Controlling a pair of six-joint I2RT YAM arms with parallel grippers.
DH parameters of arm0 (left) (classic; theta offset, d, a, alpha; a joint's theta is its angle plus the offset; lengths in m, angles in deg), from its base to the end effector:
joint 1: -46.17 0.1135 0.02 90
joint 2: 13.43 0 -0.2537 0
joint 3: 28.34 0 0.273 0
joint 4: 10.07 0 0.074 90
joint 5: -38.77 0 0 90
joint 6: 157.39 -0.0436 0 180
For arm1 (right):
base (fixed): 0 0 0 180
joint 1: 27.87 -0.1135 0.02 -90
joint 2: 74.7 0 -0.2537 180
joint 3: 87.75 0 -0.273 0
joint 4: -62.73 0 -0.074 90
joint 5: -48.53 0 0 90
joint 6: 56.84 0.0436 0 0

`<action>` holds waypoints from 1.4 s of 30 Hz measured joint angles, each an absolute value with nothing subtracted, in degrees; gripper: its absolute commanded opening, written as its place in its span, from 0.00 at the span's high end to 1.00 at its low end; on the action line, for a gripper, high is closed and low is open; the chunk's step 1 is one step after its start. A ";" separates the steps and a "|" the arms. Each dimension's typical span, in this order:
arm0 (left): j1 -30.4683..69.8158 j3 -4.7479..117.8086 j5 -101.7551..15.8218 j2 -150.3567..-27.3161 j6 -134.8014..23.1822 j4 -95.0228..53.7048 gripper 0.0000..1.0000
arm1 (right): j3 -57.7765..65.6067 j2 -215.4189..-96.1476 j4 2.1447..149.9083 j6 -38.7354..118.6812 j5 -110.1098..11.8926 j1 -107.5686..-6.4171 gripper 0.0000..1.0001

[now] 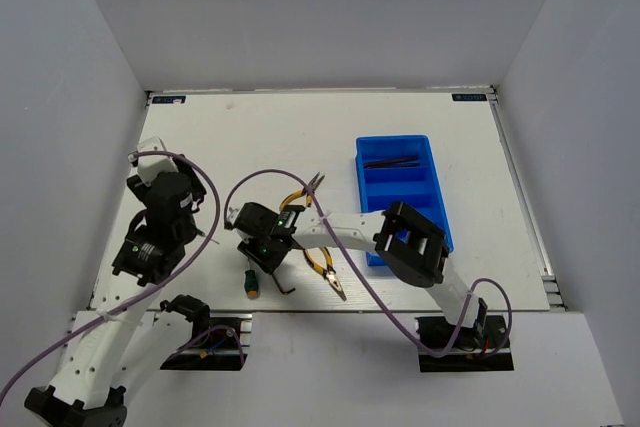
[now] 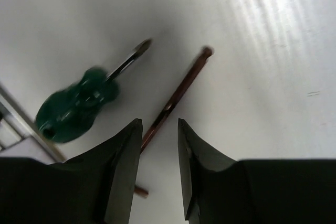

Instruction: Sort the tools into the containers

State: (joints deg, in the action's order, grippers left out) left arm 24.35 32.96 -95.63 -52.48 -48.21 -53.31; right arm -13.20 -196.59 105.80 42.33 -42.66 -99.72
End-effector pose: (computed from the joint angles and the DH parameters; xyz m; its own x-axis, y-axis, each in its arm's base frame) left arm 0.1727 -0.0363 0.3390 -0.2021 -0.1719 -0.9642 -0.4312 0.8995 -0.0700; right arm 0.1473 0.4522 0.1503 -0.4169 -0.7603 -0.4981 -0.8984 0.4281 0.0985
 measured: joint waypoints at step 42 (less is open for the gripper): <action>24.70 32.48 -96.59 -53.53 -48.30 -54.44 0.28 | -11.08 -197.64 101.69 49.34 -31.53 -101.21 0.70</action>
State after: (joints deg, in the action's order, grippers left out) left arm 24.70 32.48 -96.59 -53.53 -48.30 -54.44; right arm -11.08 -197.64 101.69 49.34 -31.53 -101.21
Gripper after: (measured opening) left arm 0.719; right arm 0.297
